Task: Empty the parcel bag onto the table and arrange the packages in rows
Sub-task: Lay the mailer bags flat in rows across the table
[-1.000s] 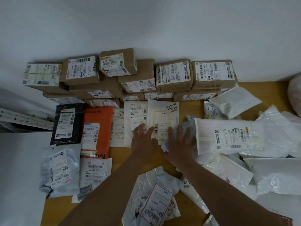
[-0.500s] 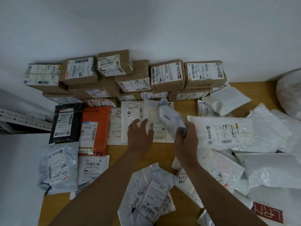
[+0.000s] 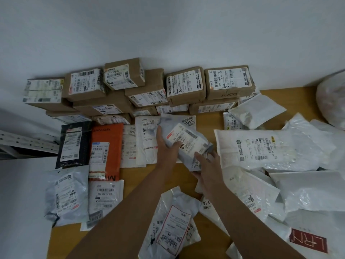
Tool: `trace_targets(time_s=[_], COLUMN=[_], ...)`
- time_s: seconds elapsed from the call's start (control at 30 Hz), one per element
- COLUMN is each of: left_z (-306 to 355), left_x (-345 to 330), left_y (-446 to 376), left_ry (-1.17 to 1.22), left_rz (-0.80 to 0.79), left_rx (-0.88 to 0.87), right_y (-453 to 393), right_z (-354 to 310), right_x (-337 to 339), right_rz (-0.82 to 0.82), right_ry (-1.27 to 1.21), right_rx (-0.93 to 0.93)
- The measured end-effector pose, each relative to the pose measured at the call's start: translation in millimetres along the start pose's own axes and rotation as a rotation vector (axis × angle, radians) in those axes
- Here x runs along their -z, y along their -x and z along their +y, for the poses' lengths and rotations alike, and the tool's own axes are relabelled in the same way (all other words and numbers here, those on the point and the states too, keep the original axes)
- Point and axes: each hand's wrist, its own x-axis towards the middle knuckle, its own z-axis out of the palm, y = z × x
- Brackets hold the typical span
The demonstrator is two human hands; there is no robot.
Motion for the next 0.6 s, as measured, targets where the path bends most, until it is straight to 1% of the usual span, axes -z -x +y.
trace_targets(time_s=[0.1,0.13,0.2,0.27,0.33,0.37,0.4,0.43,0.47,0.5,0.53,0.6], left_z=[-5,-6,-1,3,3,4,3,1,-1,0,0,2], left_x=[3,3,3,4,5,4,3,1,-3,-9,-14,-27], left_y=[0,-1,-3,-5,-7,-5,-5,-5,-7,-8,-11,-19], left_ry=[-0.057,-0.050,-0.023,-0.060,-0.140,-0.195,-0.252,-0.321,-0.377,-0.434,-0.474,-0.531], left_rz=[0.016,0.017,0.017,0.030,0.029,0.018,-0.003,-0.034,-0.069,-0.107,-0.141,-0.209], left_rx=[-0.035,-0.034,-0.033,-0.081,-0.152,-0.188,-0.230,-0.258,-0.283,-0.292,-0.294,-0.268], right_y=[-3,-3,-10,-15,-6,-3,-1,2,2,1,-3,-19], right_z=[-13,-21,-36,-47,-56,-58,-56,-53,-49,-44,-36,-22], right_x=[-22,-29,-33,-30,-23,-20,-16,-14,-13,-12,-11,-8], right_rz=[0.056,0.051,-0.002,-0.083,-0.204,-0.222,-0.193,-0.142,-0.103,-0.100,-0.114,-0.126], right_ry=[0.432,0.514,0.666,0.981,1.320,1.474,1.616,1.708,1.725,1.696,1.654,1.607], right_rx=[0.194,0.257,0.314,0.290,0.179,0.172,0.242,0.366,0.491,0.596,0.654,0.642])
